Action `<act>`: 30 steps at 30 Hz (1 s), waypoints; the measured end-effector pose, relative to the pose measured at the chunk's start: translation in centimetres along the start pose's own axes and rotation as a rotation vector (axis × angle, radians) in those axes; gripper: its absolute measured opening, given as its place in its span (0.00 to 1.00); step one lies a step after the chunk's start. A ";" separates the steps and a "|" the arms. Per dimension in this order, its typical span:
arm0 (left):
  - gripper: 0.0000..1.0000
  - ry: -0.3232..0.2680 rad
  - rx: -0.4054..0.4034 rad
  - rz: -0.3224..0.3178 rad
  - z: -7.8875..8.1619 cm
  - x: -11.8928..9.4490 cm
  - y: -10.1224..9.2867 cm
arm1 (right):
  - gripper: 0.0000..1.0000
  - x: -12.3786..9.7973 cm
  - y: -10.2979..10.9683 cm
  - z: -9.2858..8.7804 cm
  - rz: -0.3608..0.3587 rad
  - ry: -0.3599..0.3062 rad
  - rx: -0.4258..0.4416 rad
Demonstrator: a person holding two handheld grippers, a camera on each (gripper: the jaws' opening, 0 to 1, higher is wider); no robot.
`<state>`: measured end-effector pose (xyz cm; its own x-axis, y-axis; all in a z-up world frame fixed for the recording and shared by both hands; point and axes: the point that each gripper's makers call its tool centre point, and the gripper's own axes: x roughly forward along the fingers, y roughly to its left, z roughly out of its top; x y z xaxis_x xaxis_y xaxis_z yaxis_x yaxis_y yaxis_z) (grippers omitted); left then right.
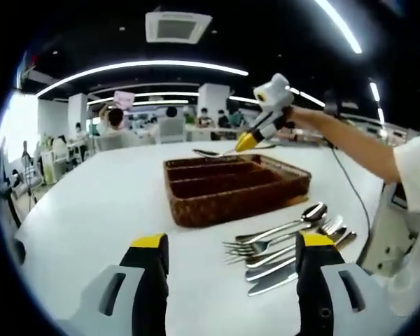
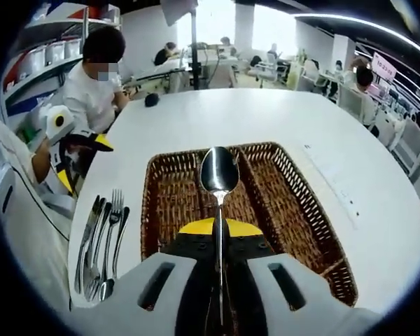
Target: Arrange the knives, forks, and spoons in their matching storage slots by inserting each utensil handle-first until every utensil is classified and aligned in the correct compartment
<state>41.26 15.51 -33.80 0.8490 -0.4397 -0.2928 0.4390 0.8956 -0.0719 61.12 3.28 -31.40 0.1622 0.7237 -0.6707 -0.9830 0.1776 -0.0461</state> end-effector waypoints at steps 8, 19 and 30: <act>0.74 0.001 -0.014 0.005 0.0 0.3 0.7 | 0.02 0.6 -1.6 -0.1 0.000 0.003 0.017; 0.74 0.005 -0.028 0.010 0.0 0.9 1.6 | 0.02 1.7 -3.1 -0.2 0.006 0.009 0.029; 0.74 0.001 -0.037 0.015 0.1 1.2 1.8 | 0.02 2.1 -4.4 0.1 0.007 0.011 0.033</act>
<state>43.14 16.57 -34.16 0.8549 -0.4264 -0.2953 0.4152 0.9039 -0.1032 65.83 4.09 -32.51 0.1542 0.7175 -0.6792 -0.9807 0.1947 -0.0170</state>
